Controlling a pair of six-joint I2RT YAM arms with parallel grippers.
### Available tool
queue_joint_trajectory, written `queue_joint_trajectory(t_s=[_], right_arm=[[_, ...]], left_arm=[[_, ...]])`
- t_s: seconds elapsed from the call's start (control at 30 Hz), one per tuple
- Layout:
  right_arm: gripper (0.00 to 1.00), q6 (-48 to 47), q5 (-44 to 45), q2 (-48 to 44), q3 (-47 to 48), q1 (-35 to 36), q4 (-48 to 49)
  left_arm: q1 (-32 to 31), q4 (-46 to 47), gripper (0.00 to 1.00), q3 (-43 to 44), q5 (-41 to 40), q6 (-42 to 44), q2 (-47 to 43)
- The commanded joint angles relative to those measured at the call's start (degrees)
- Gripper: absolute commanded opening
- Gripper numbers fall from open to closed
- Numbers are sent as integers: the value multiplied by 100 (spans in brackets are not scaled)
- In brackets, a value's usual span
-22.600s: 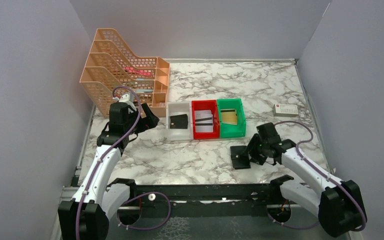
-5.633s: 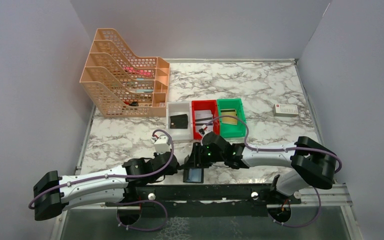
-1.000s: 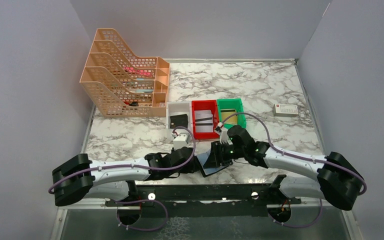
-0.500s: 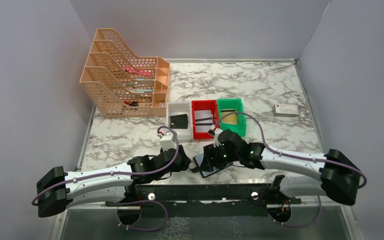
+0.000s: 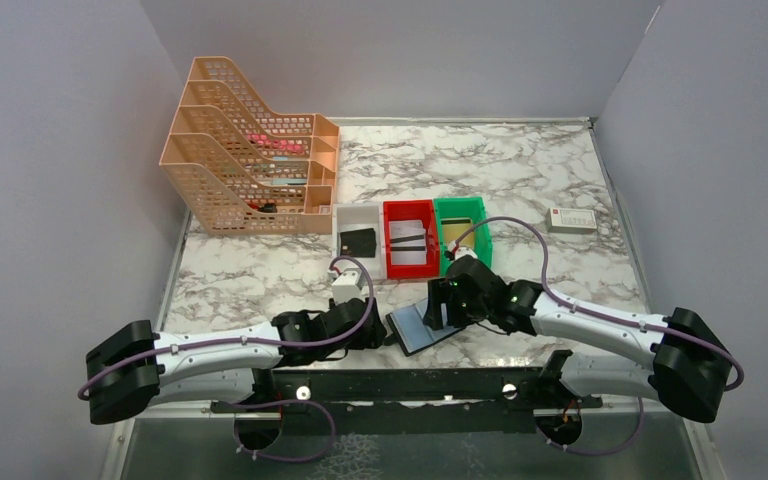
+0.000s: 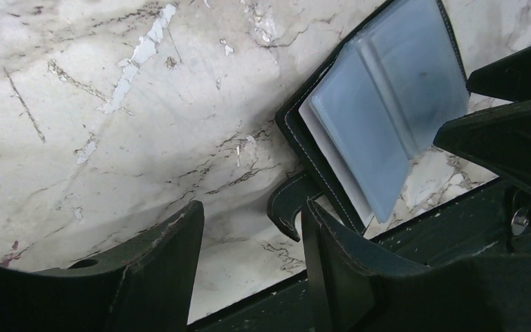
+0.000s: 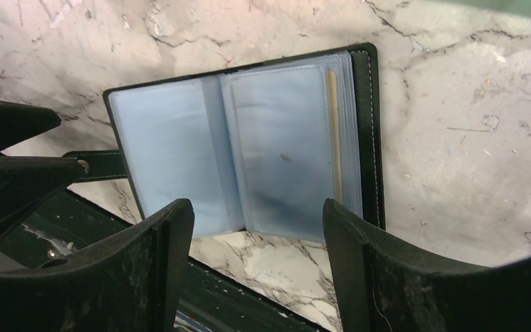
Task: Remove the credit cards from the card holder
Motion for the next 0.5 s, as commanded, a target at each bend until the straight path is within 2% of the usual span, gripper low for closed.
queue_joint_trajectory(t_s=[0.0,0.17,0.47], right_arm=[[73,90,110,-22,-85,-39,-81],[72,74,-35,-48,-151,-39,-19],[72,114,272,107,-131,-48,-119]], left_arm=[[10,123,57,59,295,93,113],[6,106,58,44,287,103,114],[14,95,58,137,348,180,313]])
